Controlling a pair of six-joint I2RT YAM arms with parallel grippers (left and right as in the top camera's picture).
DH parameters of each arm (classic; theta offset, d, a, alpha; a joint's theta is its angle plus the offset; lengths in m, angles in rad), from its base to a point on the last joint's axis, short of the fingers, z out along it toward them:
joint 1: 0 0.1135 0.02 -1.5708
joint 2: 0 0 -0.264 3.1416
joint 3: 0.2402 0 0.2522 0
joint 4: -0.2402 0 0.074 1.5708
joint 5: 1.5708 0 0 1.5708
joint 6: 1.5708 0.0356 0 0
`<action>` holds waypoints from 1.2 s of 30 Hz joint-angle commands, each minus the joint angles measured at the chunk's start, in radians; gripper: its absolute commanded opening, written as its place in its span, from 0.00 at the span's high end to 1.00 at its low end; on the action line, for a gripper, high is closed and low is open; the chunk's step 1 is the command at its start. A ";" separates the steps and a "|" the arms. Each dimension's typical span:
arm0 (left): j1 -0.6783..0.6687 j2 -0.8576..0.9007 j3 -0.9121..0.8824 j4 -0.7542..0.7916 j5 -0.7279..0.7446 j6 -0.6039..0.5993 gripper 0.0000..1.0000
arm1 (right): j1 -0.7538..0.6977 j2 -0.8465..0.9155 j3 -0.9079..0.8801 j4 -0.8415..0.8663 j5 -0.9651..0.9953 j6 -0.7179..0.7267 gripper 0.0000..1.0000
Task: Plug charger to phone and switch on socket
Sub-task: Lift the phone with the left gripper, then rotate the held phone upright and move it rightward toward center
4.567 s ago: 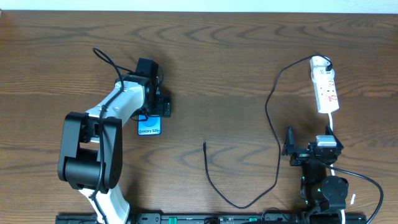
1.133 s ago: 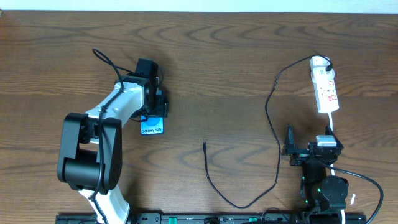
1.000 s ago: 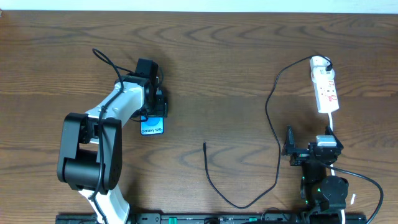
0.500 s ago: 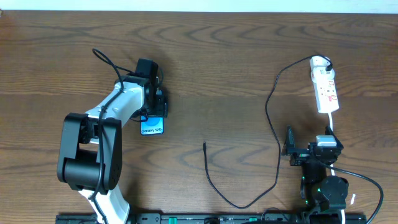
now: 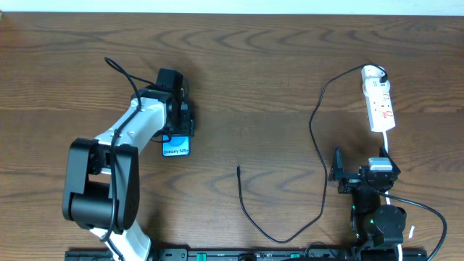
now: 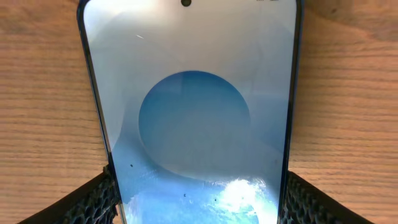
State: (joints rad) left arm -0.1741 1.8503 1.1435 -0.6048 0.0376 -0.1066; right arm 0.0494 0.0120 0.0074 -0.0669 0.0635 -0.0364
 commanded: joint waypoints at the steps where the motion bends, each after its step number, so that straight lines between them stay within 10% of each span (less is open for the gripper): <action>1: 0.000 -0.066 0.000 -0.003 -0.023 0.008 0.92 | 0.010 -0.005 -0.002 -0.003 0.005 0.010 0.01; 10: 0.000 -0.131 0.000 -0.004 0.169 -0.008 0.93 | 0.010 -0.005 -0.002 -0.003 0.005 0.010 0.01; 36: 0.000 -0.132 0.000 0.076 1.064 -0.609 0.93 | 0.010 -0.005 -0.002 -0.003 0.005 0.010 0.01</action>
State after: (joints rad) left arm -0.1741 1.7466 1.1427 -0.5331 0.9257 -0.6128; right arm 0.0494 0.0120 0.0074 -0.0669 0.0635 -0.0364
